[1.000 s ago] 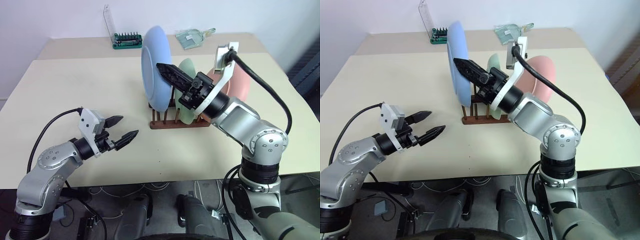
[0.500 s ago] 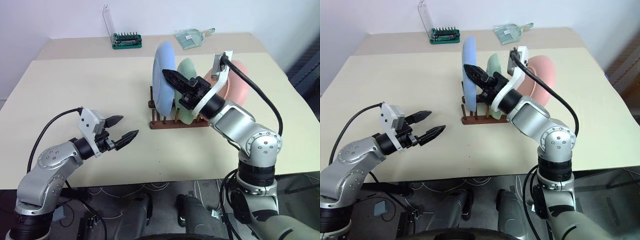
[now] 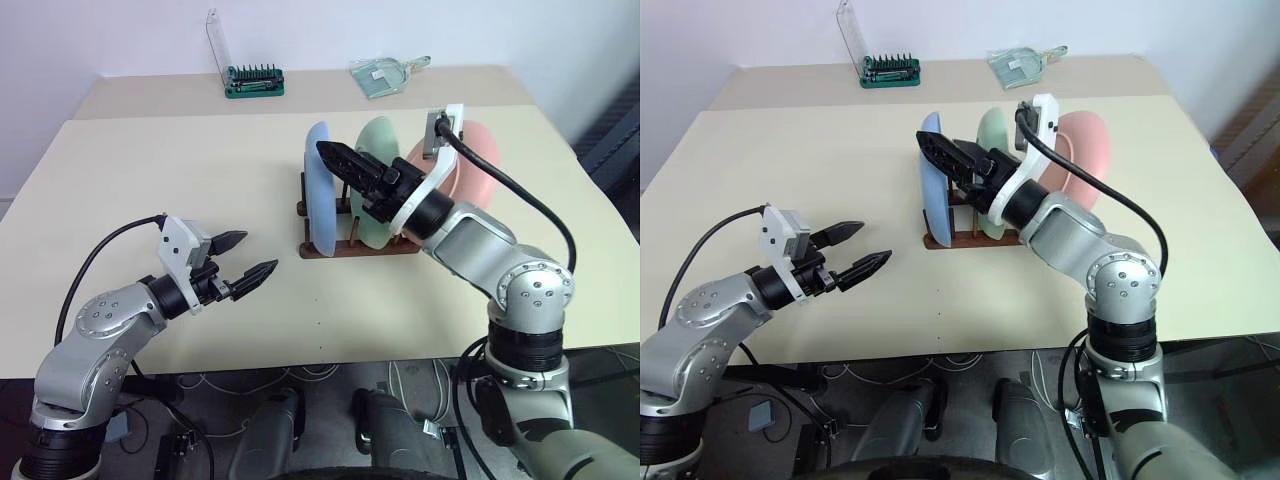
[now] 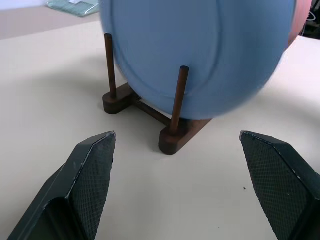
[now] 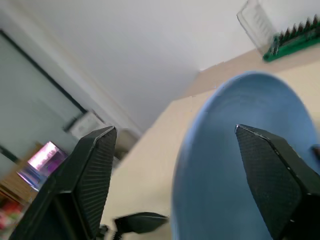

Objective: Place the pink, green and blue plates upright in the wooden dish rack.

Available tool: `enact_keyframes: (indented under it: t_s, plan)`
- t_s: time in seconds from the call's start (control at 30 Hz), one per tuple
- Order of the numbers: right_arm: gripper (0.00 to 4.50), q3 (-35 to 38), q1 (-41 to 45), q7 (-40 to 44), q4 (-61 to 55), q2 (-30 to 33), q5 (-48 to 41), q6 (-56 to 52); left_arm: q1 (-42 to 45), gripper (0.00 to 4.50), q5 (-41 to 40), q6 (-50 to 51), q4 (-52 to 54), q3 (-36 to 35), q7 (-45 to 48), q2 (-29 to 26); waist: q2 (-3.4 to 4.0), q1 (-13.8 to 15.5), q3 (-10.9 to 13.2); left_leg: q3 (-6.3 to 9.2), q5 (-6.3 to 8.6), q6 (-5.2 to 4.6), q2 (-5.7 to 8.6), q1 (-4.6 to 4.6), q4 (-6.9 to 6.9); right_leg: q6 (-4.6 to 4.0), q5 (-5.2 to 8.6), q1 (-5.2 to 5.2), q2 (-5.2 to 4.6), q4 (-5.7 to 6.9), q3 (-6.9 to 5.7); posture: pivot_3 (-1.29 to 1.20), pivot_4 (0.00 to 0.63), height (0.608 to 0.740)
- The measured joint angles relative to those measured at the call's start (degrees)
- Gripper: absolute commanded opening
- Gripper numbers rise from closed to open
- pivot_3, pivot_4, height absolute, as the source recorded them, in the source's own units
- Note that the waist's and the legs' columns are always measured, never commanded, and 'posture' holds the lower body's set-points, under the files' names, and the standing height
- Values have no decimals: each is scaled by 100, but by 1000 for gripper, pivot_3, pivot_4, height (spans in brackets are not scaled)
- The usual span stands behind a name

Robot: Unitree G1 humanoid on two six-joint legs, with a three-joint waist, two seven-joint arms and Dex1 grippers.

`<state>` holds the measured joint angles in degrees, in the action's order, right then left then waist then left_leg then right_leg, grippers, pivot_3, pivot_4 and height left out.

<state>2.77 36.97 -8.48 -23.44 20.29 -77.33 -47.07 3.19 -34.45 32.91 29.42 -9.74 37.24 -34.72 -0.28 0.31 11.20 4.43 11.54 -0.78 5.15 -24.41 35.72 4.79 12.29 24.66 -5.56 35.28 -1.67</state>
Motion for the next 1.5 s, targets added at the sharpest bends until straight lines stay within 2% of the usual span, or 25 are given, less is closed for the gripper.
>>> enact_keyframes:
  t_s: [0.27,0.3,0.37,0.43,0.53,0.57,0.73,0.8,0.87,0.93,1.03,1.2,1.4,1.5]
  plan:
    - [3940,-181,341,1271,-398,867,1171,30,102,4103,1,-1,-1,98,4,12,-1,24,0,-1,0,0,0,-2,-3,1,0,-2,-2,-10,-1,0,150,740]
    - [3717,-165,393,1391,-398,937,1244,62,102,4103,1,-1,-1,113,5,13,-1,27,0,-1,0,0,0,-2,-4,1,0,-2,-2,-11,-1,0,150,740]
    - [3047,52,468,1777,-367,1257,1344,139,123,4103,0,-4,1,141,9,34,-2,45,1,-1,0,0,0,-4,-3,1,0,-3,-3,-13,-3,0,150,740]
    - [2123,416,558,2203,-115,1833,1604,282,126,4103,0,-5,-1,167,13,47,-4,69,2,-1,0,0,3,-7,0,1,0,-8,-5,-20,-7,0,150,740]
    - [436,941,489,2699,496,2662,2382,658,131,4103,0,-7,-3,221,46,50,-11,68,2,-8,3,-3,3,-6,0,2,0,-14,-8,-31,-7,0,150,740]
    - [65,1037,394,2827,738,2876,2682,797,138,4103,0,-7,-3,237,70,55,-11,55,2,-9,4,-3,1,-6,-1,1,0,-13,-9,-31,-7,0,150,740]
    - [65,1215,-161,3147,1818,3673,4086,1365,220,4103,0,-7,-5,457,165,122,-8,37,3,-11,3,-4,-3,-5,-4,0,0,-10,-10,-28,-5,0,150,740]
    - [65,1063,-653,3285,2042,4162,4879,1737,288,4103,-1,2,-3,583,221,137,-8,45,3,-12,3,-4,-3,-6,-5,0,1,-10,-10,-28,-5,0,150,740]
    - [65,865,-1076,3489,2152,4366,5484,2011,336,4103,-4,8,-2,674,269,150,-8,40,3,-14,3,-4,-3,-6,-3,0,1,-10,-10,-28,-4,0,150,740]
    - [65,735,-1398,3730,2140,4372,5732,2184,380,4103,-9,14,0,716,305,164,-5,15,3,-17,3,-4,-4,-5,-1,0,0,-10,-9,-24,-1,0,150,740]
    - [65,699,-1641,4087,1949,4286,5792,2251,437,4103,-51,31,2,792,387,163,5,13,4,-17,3,-4,-6,-3,0,1,0,-9,-8,-18,-1,0,150,740]
    - [65,691,-1750,4670,813,3920,5373,2192,593,4103,-98,52,52,900,400,163,4,43,5,-13,3,-4,-8,-5,5,3,1,-10,-5,-18,-2,0,150,740]
    - [65,726,-1537,5036,440,3718,4938,1989,540,4103,-121,77,71,893,343,164,-4,55,8,-12,5,-5,-5,-7,9,3,1,-14,-8,-22,-3,0,150,740]
    - [65,712,-1472,5034,532,3717,5095,1979,508,4103,-122,82,84,893,303,167,-4,51,8,-12,5,-4,-5,-7,9,2,0,-14,-9,-22,-3,0,150,740]
